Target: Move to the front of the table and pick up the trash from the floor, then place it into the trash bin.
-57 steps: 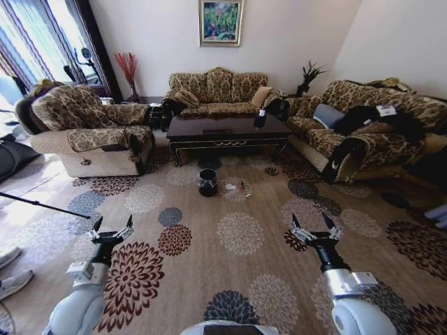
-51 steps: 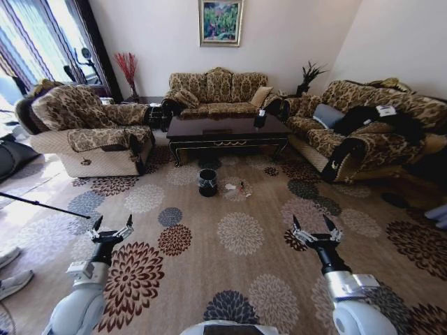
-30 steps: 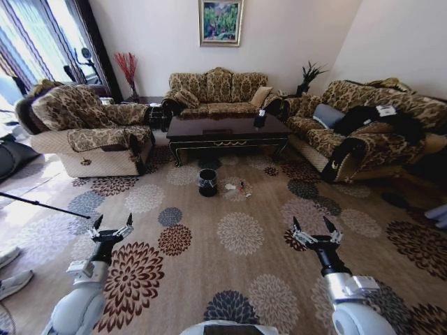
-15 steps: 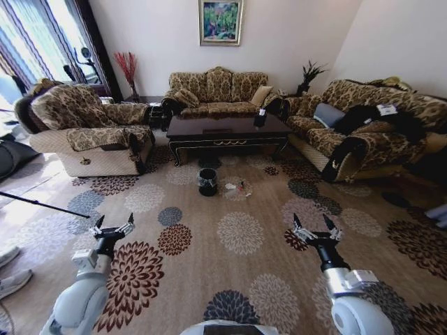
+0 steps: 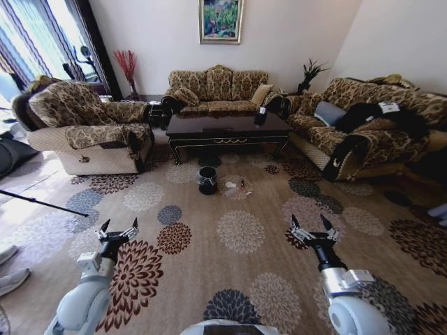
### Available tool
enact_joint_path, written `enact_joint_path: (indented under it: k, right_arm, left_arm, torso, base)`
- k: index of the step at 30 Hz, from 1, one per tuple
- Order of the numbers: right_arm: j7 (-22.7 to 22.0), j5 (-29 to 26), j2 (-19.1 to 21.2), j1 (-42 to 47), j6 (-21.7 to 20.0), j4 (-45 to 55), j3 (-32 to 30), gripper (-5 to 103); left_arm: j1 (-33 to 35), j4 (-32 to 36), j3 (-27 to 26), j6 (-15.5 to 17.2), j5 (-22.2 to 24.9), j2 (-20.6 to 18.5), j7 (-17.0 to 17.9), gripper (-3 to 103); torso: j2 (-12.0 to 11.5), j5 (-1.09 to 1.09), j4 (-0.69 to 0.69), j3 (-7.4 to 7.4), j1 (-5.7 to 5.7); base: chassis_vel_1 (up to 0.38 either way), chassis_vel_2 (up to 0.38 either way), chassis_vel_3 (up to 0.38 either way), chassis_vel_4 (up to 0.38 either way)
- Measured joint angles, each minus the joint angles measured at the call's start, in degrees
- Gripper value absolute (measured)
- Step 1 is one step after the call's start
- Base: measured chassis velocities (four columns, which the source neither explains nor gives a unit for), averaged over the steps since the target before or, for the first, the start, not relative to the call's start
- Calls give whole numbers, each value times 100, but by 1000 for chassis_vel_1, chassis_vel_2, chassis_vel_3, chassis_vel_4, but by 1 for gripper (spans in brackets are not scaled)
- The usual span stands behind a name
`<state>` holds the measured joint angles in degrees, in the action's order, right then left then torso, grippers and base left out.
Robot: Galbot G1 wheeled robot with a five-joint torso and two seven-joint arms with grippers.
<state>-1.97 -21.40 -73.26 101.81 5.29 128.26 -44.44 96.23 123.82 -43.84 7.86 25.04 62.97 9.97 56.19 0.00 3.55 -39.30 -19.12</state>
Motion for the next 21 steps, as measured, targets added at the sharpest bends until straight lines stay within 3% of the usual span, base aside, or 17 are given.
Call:
enact_joint_path:
  k: [6, 21]
  right_arm:
    - [6, 70, -26, 49, 15, -16, 58, 100]
    - [116, 532, -326, 153, 233, -252, 288, 100]
  left_arm:
    - [58, 46, -10, -47, -42, -23, -251, 100]
    - [167, -108, -37, -156, -230, 102, -275, 100]
  torso:
    - [-198, 0, 0, 113, 84]
    - [-581, 0, 0, 329, 252]
  base:
    - [0, 0, 0, 0]
    - [0, 0, 0, 0]
